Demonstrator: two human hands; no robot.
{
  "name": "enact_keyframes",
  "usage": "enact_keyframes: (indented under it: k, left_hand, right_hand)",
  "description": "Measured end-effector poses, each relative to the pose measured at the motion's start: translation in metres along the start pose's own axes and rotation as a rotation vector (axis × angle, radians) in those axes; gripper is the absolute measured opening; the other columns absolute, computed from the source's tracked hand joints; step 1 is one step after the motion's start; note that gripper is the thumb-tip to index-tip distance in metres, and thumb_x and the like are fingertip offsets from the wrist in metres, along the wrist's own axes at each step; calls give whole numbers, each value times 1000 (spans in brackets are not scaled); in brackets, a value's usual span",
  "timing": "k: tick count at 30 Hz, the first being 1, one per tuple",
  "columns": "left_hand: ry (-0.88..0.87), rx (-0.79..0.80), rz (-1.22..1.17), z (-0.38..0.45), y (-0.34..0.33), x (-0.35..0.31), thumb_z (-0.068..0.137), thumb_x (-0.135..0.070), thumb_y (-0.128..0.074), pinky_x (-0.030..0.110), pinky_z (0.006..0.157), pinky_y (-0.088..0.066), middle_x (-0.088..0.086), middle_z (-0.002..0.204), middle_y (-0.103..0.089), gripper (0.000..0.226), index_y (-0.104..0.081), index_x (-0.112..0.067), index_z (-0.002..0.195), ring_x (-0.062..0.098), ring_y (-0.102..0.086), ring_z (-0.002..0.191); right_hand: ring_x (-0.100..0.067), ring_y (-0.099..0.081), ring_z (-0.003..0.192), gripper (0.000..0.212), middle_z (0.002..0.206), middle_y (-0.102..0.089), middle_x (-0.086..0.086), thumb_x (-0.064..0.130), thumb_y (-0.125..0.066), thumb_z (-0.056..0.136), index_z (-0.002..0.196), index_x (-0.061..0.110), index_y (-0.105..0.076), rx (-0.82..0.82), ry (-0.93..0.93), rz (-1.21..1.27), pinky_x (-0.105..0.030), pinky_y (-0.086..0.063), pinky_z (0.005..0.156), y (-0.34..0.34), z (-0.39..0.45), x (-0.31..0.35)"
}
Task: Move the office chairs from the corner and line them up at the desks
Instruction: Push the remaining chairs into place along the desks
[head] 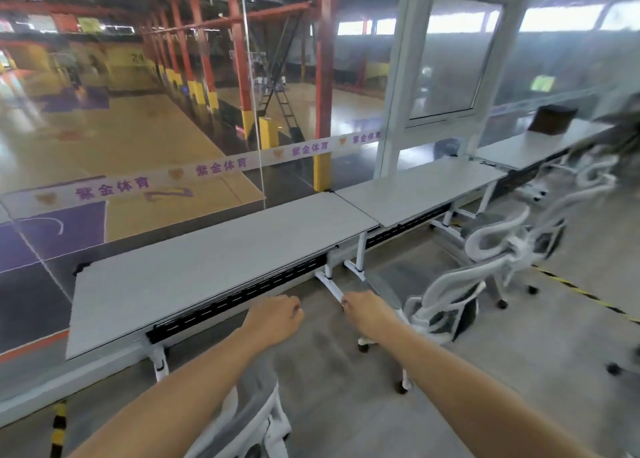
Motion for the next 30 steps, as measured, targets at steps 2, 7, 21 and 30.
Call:
enact_keyframes:
  k: [2,7,21,30]
  left_hand:
    - [-80,12,-9,14,-6,-22,98,-42,-37,33,69,-37,-3,104,-64,30,-60,-23,101,22,-61,95]
    - [-316,46,-15,30,-13,-67,97,-40,-37,34,72,-36,1,104,-63,30,-59,-19,100,29,-61,99]
    - [-936,271,80,-124,-39,-182,98,-39,-40,36,76,-44,7,109,-66,30,-58,-14,97,31,-62,100]
    - [-1289,367,83,-335,-46,-276,98,-37,-37,35,69,-42,9,92,-61,28,-51,-17,83,30,-59,85]
  right_hand:
    - [-32,-64,94,25,101,-65,-11,28,-38,102,107,15,-60,-25,-85,-2,-40,-54,81,7,-14,-21]
    - [-35,-63,98,21,107,-64,-15,20,-42,101,102,9,-59,-59,-290,4,-38,-45,72,6,-59,-48]
    - [-33,-60,84,28,91,-63,-14,31,-39,99,83,13,-52,-227,-979,167,-36,-46,67,-62,-347,10]
    - [-28,-50,75,28,83,-53,-7,29,-35,101,79,16,-48,-301,-1369,210,-34,-32,56,-93,-592,96]
Point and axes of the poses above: each hand's wrist, its own z-axis towards the middle knuckle, its own y-axis out of the back of the hand, x = y × z, the point moved 5 cm from there along z, towards the middle knuckle
